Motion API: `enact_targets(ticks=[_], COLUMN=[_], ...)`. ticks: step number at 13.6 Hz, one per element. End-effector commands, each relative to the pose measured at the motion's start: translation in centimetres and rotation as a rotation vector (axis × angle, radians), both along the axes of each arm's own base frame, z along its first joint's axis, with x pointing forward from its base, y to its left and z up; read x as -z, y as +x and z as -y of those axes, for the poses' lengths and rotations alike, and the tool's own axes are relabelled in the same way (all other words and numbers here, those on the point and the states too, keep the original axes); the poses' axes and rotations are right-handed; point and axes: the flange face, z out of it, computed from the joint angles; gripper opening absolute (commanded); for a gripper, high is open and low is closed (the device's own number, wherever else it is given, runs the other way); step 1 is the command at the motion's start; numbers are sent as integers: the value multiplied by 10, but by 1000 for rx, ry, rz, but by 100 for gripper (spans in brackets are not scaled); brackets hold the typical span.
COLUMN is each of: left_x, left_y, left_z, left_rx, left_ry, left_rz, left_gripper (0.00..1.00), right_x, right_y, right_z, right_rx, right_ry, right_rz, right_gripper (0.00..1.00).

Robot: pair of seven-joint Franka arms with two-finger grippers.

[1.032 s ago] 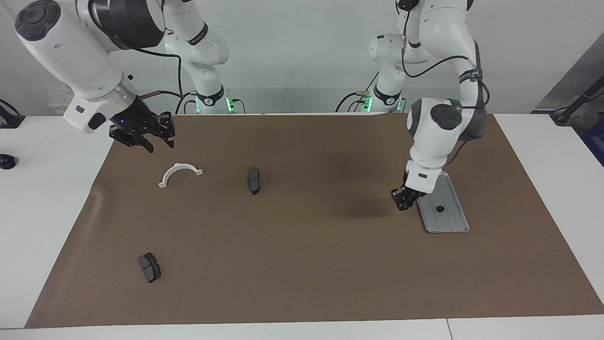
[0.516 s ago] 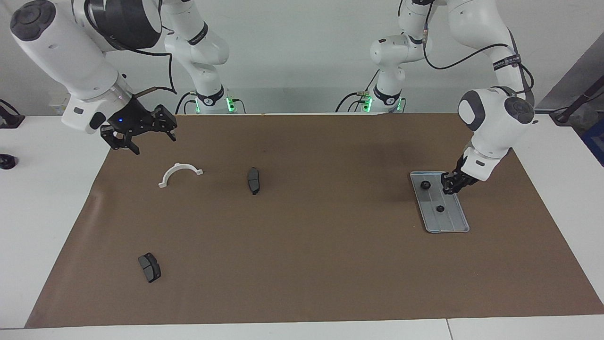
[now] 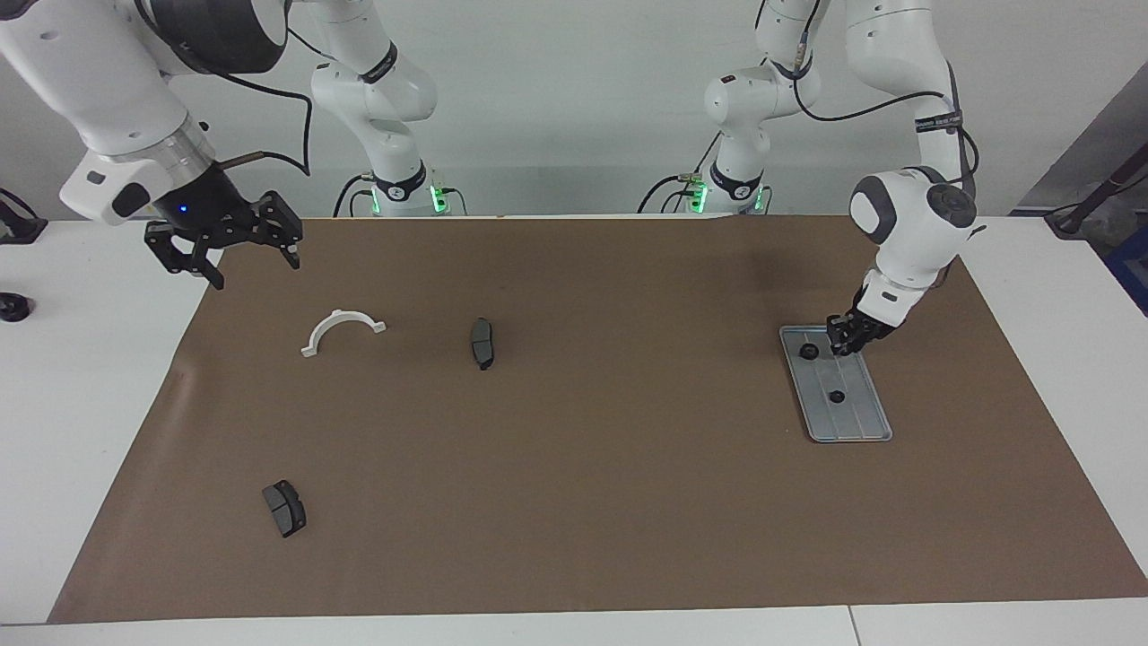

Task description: Pick bearing gear from pile to tray

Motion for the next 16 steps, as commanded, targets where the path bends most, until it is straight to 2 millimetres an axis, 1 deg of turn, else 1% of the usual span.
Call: enact_targets(ticks=[1, 3, 5, 7, 8, 10, 12, 13, 14, 15, 16], left_x=[-14, -39, -66, -86, -95, -120, -159, -181, -194, -208, -215], left_y=[2, 20, 34, 39, 40, 41, 41, 38, 34, 30, 27], left_z=[8, 12, 30, 44, 51, 63, 68, 76, 81, 82, 82], left_rx=[14, 22, 55, 88, 103, 127, 144, 174, 192, 193, 189], left_ry=[-9, -8, -12, -10, -7, -7, -1, 32, 59, 61, 63], left_rz=[39, 75, 73, 44, 38, 16, -21, -45, -70, -69, -69], left_gripper=[100, 100, 100, 100, 100, 100, 100, 100, 100, 100, 100], right_x=[-15, -26, -30, -29, -25, -23, -22, -22, -22, -22, -21], right_y=[-23, -38, -51, -64, -68, -68, -67, -68, -68, -70, -71], right_z=[14, 21, 27, 25, 25, 27, 30, 32, 37, 42, 44], right_rx=[22, 35, 48, 74, 76, 74, 81, 84, 96, 105, 111], right_ry=[-20, -27, -34, -30, -27, -27, -27, -28, -28, -27, -27], right_rz=[-12, -34, -59, -76, -90, -88, -85, -87, -87, -95, -106], right_gripper=[100, 100, 100, 100, 100, 100, 100, 100, 100, 100, 100])
